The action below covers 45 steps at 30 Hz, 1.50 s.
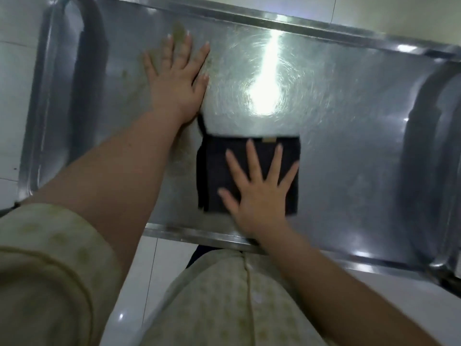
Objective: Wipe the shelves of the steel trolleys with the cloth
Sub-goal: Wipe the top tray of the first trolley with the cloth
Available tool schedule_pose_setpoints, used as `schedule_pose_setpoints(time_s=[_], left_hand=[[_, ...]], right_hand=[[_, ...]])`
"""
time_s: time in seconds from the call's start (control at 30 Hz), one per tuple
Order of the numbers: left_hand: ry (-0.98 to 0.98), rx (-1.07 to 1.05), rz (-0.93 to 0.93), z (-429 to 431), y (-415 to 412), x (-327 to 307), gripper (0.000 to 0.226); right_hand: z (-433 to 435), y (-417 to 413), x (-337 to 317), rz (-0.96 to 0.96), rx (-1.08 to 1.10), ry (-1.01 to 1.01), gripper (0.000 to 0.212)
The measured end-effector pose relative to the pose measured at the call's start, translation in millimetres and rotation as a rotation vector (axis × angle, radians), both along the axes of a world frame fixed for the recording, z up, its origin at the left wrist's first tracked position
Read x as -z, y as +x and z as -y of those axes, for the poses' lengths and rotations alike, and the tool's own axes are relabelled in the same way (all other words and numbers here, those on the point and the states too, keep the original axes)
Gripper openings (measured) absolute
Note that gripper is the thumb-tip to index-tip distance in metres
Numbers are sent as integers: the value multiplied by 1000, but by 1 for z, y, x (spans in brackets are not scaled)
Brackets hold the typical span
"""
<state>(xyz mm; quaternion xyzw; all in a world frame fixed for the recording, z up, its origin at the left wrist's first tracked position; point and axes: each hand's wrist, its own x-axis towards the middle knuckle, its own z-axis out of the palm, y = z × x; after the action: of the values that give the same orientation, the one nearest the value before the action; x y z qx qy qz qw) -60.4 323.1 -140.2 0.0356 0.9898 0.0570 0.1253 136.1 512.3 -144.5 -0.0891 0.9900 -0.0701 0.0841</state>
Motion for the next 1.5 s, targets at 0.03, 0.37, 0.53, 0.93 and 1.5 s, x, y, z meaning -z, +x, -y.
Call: schedule_pose_setpoints(time_s=[0.03,0.37,0.53,0.93,1.5], left_hand=[[0,-5,-1,0,0,0,54],[55,16,-42,5,1,9,56],[60,50,-33,9,1,8,57],[277,232,63,39,29,-31,54],[-14,355,-23,26,-32,6,69]], right_hand=[[0,27,0,14,-49,2,76],[-131,61,-13,199,43,175,71],[-45,52,-15,199,184,155,72],[93,-21,-19,95,219,-99,66],[21,-108,6,72,392,30,58]])
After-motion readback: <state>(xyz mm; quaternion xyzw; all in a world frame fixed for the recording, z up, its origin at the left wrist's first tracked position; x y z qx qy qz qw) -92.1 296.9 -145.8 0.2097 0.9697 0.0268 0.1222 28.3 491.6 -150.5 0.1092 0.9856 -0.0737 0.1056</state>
